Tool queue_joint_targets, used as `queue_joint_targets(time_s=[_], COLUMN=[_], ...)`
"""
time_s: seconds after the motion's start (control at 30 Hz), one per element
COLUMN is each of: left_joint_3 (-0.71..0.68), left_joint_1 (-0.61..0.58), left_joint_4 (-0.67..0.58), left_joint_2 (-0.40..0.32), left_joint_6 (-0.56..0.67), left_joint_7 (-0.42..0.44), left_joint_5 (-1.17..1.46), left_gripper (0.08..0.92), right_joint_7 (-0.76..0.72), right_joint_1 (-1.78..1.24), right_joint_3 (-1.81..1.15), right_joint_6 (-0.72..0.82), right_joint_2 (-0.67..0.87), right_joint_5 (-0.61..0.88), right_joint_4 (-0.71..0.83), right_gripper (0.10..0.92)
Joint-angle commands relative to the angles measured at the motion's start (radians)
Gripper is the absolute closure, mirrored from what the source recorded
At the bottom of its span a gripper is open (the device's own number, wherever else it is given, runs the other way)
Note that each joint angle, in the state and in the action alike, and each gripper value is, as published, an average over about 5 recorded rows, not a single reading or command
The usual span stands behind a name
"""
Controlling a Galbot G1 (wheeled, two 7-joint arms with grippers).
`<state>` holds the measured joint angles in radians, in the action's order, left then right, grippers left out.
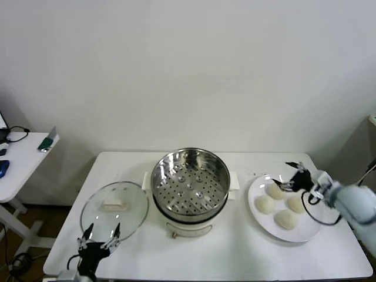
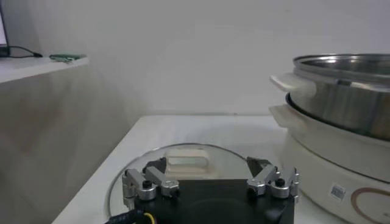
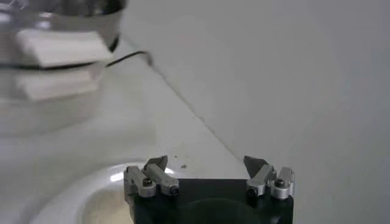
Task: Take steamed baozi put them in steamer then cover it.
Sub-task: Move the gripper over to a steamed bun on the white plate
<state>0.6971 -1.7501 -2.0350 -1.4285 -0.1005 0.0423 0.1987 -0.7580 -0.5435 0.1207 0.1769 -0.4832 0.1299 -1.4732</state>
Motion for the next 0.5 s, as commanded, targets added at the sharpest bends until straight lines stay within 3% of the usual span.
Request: queue_joint_targets(time_s=[0.03, 0.23, 0.5], left_joint_3=[0.001, 0.000, 0.003], left_joint_1=[0.001, -0.003, 0.006], left_joint_4=[-0.003, -0.009, -0.010], left_joint_2=[0.001, -0.002, -0.011], left_joint_6=[-0.001, 0.002, 0.005], left_joint_7=[0.002, 0.004, 0.003], left_joint_5=[-0.001, -0.002, -0.006], left_gripper=[0.177, 0.177, 0.177], right_joint_7=[-0.380, -0.496, -0.468], right_joint_1=[0.694, 1.003, 0.967], right_joint_3=[0.708, 1.060, 1.119], right_joint_6=[-0.203, -0.242, -0.154], right_joint_2=[0.144, 0.029, -0.101], right_joint_5=[-0.144, -0.132, -0.047], right_joint_4=[0.213, 0.330, 0.393], right_gripper=[0.203, 0.203, 0.203])
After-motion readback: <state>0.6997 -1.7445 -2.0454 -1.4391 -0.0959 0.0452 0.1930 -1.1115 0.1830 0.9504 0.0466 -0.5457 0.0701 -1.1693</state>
